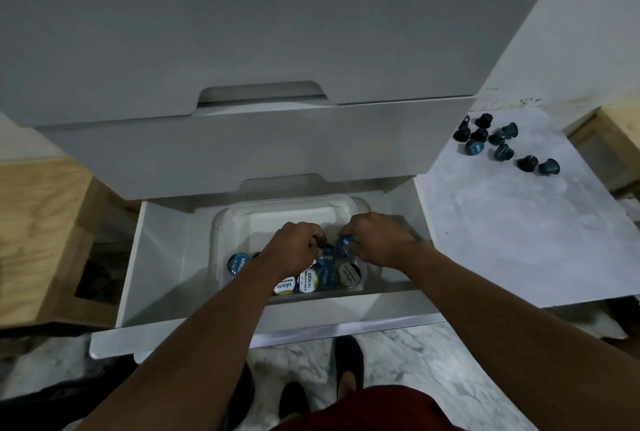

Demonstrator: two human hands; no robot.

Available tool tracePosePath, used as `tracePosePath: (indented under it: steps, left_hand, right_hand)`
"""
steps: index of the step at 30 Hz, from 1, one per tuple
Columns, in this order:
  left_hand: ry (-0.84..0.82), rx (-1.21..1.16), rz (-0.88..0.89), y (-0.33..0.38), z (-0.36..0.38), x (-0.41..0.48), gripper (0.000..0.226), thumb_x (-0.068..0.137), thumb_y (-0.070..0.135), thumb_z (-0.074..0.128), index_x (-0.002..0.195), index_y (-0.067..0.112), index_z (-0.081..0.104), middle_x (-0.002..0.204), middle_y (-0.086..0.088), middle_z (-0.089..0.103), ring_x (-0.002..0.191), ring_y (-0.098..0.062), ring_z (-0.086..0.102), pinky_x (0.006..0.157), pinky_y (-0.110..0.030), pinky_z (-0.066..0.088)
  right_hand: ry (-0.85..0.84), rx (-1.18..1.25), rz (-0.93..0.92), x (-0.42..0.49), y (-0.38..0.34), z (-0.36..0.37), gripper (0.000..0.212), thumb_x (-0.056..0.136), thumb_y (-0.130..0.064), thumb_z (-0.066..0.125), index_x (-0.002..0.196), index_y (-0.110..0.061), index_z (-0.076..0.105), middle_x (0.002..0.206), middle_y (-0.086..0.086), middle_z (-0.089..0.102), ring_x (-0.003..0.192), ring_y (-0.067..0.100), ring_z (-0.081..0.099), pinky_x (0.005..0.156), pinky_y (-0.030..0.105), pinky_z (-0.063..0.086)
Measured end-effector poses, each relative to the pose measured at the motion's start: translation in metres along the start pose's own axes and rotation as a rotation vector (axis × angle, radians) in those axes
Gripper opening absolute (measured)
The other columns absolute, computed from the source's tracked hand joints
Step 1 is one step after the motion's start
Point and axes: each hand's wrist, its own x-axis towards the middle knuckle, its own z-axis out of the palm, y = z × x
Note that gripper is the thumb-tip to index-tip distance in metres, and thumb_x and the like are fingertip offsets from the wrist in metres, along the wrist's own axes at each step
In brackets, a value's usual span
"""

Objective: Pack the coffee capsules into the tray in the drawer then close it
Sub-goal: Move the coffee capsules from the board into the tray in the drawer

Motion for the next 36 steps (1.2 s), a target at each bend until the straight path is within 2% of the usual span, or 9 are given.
tracePosePath:
  steps: [6,11,19,23,27,33,36]
  left_hand:
    - [-0.019,0.027,0.002,0.002,0.0,0.002,0.024,0.082,0.012,0.068,0.106,0.018,0.069,0.097,-0.004,0.071,0.086,-0.017,0.065,0.081,-0.029,0.054]
    - [-0.023,0.035,-0.006,0.004,0.0,0.001,0.025,0.081,0.012,0.069,0.106,0.018,0.069,0.097,-0.004,0.071,0.086,-0.016,0.065,0.081,-0.03,0.055]
    - [0.061,0.05,-0.047,0.007,-0.004,-0.002,0.021,0.084,0.016,0.066,0.105,0.017,0.069,0.098,-0.003,0.07,0.088,-0.015,0.064,0.084,-0.027,0.052]
    - [0.142,0.125,-0.071,0.011,-0.01,-0.005,0.023,0.086,0.02,0.06,0.108,0.02,0.066,0.108,-0.005,0.069,0.098,-0.021,0.063,0.09,-0.036,0.052]
    - [0.242,0.27,-0.069,0.025,-0.016,-0.016,0.03,0.089,0.026,0.057,0.118,0.02,0.061,0.118,-0.007,0.064,0.106,-0.025,0.06,0.091,-0.039,0.05]
    - [0.356,0.406,0.109,0.061,-0.02,-0.04,0.037,0.094,0.029,0.049,0.127,0.014,0.055,0.126,-0.01,0.06,0.112,-0.03,0.056,0.094,-0.041,0.047]
    - [0.407,0.449,0.201,0.087,-0.014,-0.055,0.038,0.096,0.029,0.044,0.129,0.012,0.052,0.127,-0.011,0.058,0.112,-0.031,0.055,0.089,-0.04,0.046]
  right_hand:
    - [0.005,0.015,-0.001,0.003,0.003,0.001,0.027,0.09,-0.028,0.06,0.115,-0.024,0.066,0.12,0.001,0.063,0.104,0.019,0.059,0.073,0.027,0.039]
    - [-0.004,0.057,-0.015,0.005,0.006,0.004,0.025,0.088,-0.026,0.062,0.112,-0.021,0.068,0.118,0.004,0.064,0.104,0.022,0.06,0.083,0.035,0.049]
    - [0.011,0.146,-0.04,0.005,0.012,0.005,0.024,0.09,-0.025,0.058,0.109,-0.017,0.069,0.116,0.004,0.067,0.102,0.022,0.061,0.086,0.037,0.051]
    - [0.074,0.179,-0.041,0.005,0.014,0.001,0.028,0.092,-0.024,0.055,0.116,-0.016,0.065,0.122,0.006,0.062,0.106,0.023,0.058,0.085,0.032,0.048]
    - [0.183,0.162,-0.009,-0.005,0.015,-0.004,0.031,0.093,-0.027,0.052,0.121,-0.018,0.061,0.125,0.006,0.059,0.109,0.025,0.056,0.085,0.031,0.043]
    - [0.363,0.186,0.081,-0.051,0.012,-0.018,0.034,0.094,-0.029,0.05,0.122,-0.013,0.06,0.126,0.011,0.062,0.11,0.029,0.059,0.095,0.034,0.045]
    - [0.502,0.148,0.151,-0.085,0.014,-0.022,0.036,0.094,-0.029,0.05,0.124,-0.011,0.059,0.126,0.012,0.061,0.111,0.029,0.058,0.096,0.037,0.046]
